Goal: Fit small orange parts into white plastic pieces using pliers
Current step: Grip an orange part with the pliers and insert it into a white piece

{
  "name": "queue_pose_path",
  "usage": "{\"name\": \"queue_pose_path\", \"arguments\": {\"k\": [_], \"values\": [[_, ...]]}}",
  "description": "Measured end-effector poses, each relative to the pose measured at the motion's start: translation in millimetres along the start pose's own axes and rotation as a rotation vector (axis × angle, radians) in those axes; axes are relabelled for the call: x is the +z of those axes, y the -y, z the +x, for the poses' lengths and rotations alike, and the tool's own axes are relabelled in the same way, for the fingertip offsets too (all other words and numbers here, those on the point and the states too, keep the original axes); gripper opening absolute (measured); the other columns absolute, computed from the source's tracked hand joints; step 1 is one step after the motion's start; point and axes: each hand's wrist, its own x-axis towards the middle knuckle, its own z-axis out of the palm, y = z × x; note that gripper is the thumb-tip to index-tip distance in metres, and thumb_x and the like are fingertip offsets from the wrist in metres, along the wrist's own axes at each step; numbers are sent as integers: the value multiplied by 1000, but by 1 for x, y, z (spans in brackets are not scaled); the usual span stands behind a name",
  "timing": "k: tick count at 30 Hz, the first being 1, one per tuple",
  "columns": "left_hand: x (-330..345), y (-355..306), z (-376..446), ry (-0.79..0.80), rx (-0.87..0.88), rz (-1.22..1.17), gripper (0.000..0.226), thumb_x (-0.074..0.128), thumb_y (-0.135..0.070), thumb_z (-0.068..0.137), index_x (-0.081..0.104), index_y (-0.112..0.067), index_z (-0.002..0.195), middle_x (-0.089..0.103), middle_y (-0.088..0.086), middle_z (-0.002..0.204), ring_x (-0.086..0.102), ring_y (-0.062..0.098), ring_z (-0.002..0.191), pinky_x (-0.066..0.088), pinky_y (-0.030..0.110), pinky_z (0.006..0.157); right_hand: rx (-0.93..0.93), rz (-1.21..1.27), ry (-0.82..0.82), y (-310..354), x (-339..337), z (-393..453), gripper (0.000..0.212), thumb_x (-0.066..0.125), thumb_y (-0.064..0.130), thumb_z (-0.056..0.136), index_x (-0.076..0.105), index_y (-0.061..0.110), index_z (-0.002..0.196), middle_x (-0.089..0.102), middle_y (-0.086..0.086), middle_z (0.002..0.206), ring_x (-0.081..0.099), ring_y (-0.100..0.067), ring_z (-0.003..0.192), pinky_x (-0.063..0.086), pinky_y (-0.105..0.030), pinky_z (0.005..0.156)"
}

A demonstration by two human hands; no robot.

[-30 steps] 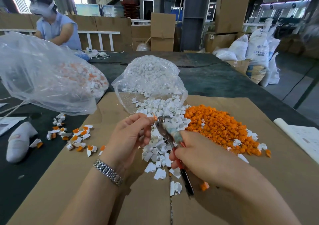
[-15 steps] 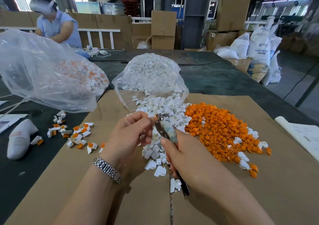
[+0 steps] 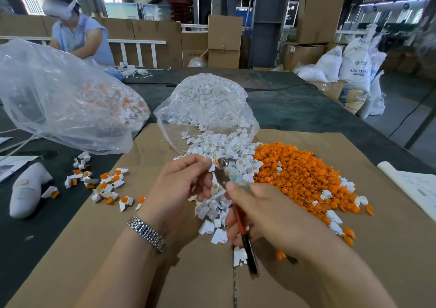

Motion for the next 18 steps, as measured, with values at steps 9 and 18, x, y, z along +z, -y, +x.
{"name": "queue_pose_path", "arguments": {"k": [9, 18], "values": [[-1, -1, -5, -51, 84, 221, 29, 54, -20, 105, 56, -6, 79, 49, 5, 63, 57, 18, 55, 44, 24, 52, 31, -441, -427, -9, -55, 22, 27, 46, 55, 100, 52, 29, 100, 58, 2, 93, 57, -11, 79, 50, -30, 71], [-6, 5, -3, -104, 94, 402, 21, 66, -28, 97, 70, -18, 79, 63, 0, 62, 62, 14, 57, 48, 17, 55, 274, -878, -690, -61, -57, 60, 60, 61, 54, 94, 50, 13, 136, 48, -17, 138, 44, -38, 131, 33, -53, 108]]}}
